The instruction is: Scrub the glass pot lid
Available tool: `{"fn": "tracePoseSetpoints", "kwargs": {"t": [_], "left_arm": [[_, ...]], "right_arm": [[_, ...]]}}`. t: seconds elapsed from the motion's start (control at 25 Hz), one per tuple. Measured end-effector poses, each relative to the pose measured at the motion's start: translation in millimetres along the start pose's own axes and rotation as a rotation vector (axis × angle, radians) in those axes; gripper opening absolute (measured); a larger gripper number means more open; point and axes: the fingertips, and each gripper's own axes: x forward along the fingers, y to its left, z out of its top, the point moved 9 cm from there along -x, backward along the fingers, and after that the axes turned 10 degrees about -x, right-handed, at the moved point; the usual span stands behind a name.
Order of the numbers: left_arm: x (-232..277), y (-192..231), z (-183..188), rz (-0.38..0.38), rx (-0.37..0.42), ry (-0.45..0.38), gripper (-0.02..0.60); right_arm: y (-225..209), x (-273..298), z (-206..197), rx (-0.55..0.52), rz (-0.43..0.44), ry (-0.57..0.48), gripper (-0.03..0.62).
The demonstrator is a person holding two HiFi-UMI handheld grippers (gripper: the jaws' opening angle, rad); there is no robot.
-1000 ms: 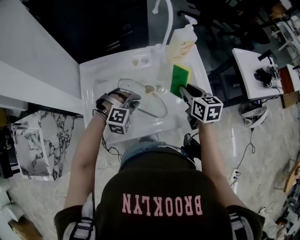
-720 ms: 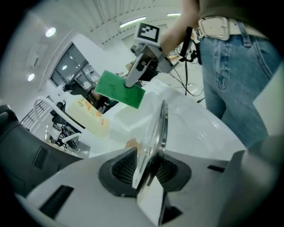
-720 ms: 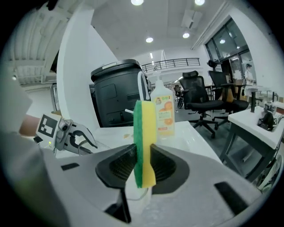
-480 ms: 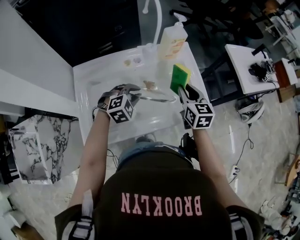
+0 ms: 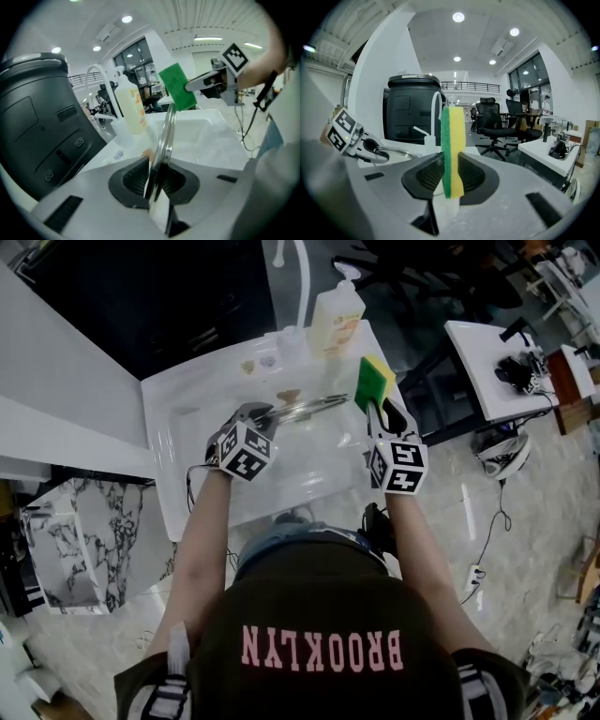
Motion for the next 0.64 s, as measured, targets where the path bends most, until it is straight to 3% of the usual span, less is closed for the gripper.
{"fn": "tracePoseSetpoints", "kwargs": {"t": [0.24, 0.4, 0.48, 0.64], "left_arm": [[-4, 20, -10, 0.185, -0.349, 0.001, 0.018], [-16, 29, -29, 0.206, -0.610, -0.006, 0.015], [-20, 28, -34, 0.212, -0.671, -0.015, 0.015], [-22, 27, -43, 0.243, -0.714, -0.038, 0.015]], "right_arm": [[0, 3, -5, 0.039, 0.028, 0.011, 0.078], [1, 5, -7, 0.035, 0.043, 0.017, 0.078], [2, 7, -7, 0.030, 0.048, 0.021, 0.078], [6, 10, -8, 0.019, 0.055, 0.030, 0.078]]}}
